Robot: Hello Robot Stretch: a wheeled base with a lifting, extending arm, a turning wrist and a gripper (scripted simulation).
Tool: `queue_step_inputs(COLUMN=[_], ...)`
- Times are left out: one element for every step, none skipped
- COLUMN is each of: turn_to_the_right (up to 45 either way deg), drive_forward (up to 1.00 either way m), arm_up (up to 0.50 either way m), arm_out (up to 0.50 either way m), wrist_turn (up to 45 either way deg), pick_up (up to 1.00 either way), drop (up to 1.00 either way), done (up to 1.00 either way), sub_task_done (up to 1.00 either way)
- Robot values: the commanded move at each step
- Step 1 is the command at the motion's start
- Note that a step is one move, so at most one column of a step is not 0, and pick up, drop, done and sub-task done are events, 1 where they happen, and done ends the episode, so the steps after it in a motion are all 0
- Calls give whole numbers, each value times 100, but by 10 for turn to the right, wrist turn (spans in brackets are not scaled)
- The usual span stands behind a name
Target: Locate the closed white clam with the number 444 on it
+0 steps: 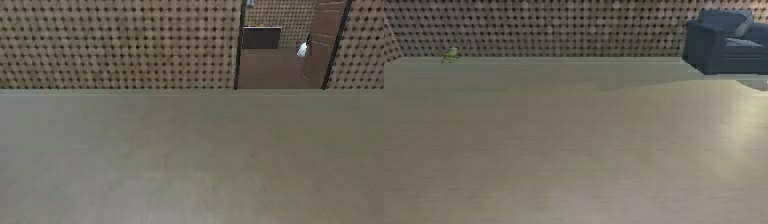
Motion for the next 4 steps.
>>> queue_step_inputs(turn_to_the_right=[210,0,0,30], drive_forward=[0,100,100,0], arm_up=[0,0,0,0], arm_out=[0,0,0,0], wrist_turn=[0,0,0,0], pick_up=[0,0,0,0], drop=[0,0,0,0], done=[0,0,0,0], sub_task_done=[0,0,0,0])
